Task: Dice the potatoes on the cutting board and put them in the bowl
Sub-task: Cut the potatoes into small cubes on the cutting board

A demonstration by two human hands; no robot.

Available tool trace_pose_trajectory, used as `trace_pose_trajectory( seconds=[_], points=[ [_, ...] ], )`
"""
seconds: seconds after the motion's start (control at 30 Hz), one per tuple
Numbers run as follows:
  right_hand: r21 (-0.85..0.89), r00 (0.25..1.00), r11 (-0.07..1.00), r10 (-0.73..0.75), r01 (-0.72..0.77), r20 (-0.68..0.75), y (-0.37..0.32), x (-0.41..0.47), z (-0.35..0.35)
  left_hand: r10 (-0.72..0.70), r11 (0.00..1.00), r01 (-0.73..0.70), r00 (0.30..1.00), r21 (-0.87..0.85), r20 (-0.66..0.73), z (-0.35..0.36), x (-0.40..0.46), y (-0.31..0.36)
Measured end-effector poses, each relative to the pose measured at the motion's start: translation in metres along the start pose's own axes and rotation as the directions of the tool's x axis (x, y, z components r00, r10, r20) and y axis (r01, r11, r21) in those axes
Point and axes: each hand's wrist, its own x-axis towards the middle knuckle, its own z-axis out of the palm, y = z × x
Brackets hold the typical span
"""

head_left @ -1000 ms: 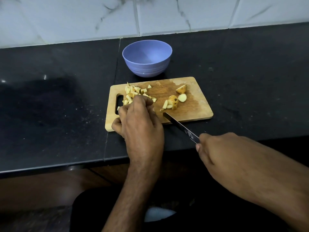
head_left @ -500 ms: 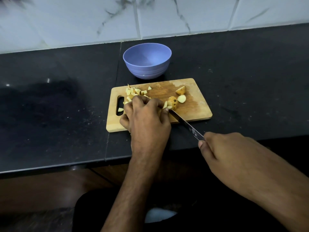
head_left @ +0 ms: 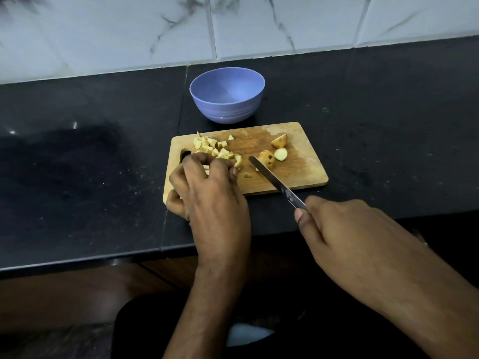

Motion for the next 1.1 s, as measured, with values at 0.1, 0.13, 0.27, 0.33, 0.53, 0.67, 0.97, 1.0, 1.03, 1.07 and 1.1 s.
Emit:
trace_pose_trajectory(
  seconds=[0.1, 0.13, 0.27, 0.33, 0.53, 0.67, 0.97, 1.0, 1.03, 1.07, 1.1],
  points=[
    [0.014, 0.999, 0.999, -0.038, 0.038, -0.022, -0.003, 0.002, 0.006, 0.004, 0.997, -0.007, 0.999, 0.076, 0.047, -0.001, -0.005, -0.003],
    [0.021, 0.999, 0.999, -0.044, 0.045, -0.018, -0.004, 0.002, 0.008, 0.01, 0.996, -0.014, 0.998, 0.087, 0.056, 0.0, -0.005, -0.004],
    [0.033, 0.998, 0.997, -0.066, 0.066, 0.003, -0.009, 0.002, 0.009, 0.018, 0.994, -0.025, 0.997, 0.103, 0.071, 0.001, -0.004, -0.004],
    [0.028, 0.997, 0.997, -0.075, 0.074, 0.015, -0.01, 0.002, 0.014, 0.008, 0.993, -0.016, 0.997, 0.118, 0.072, 0.002, -0.004, -0.006],
    [0.003, 0.996, 0.999, -0.036, 0.036, 0.08, -0.006, 0.001, 0.016, -0.01, 0.996, 0.006, 0.999, 0.089, 0.049, 0.002, -0.005, -0.005],
    [-0.011, 0.998, 0.999, -0.045, 0.046, 0.043, -0.005, -0.002, 0.012, -0.042, 0.997, 0.04, 0.999, 0.073, 0.018, 0.002, -0.004, -0.008],
    [-0.014, 1.0, 1.0, -0.001, 0.001, 0.018, -0.001, -0.005, -0.002, 0.023, 1.0, -0.023, 0.997, 0.007, 0.079, 0.0, -0.003, -0.004],
    [-0.02, 1.0, 1.0, 0.004, -0.004, 0.003, 0.0, -0.005, -0.004, 0.034, 0.999, -0.034, 0.994, 0.007, 0.102, 0.0, -0.003, -0.003],
    [-0.021, 1.0, 1.0, 0.01, -0.01, -0.002, 0.001, -0.005, -0.004, 0.043, 0.999, -0.045, 0.99, 0.008, 0.131, -0.001, -0.001, -0.002],
    [-0.02, 1.0, 1.0, 0.018, -0.018, -0.004, 0.003, -0.005, -0.005, 0.052, 0.999, -0.054, 0.985, 0.008, 0.167, -0.001, 0.001, 0.0],
    [-0.018, 1.0, 0.999, 0.028, -0.028, -0.004, 0.004, -0.006, -0.006, 0.057, 0.998, -0.059, 0.977, 0.003, 0.206, -0.001, 0.004, 0.002]
  ],
)
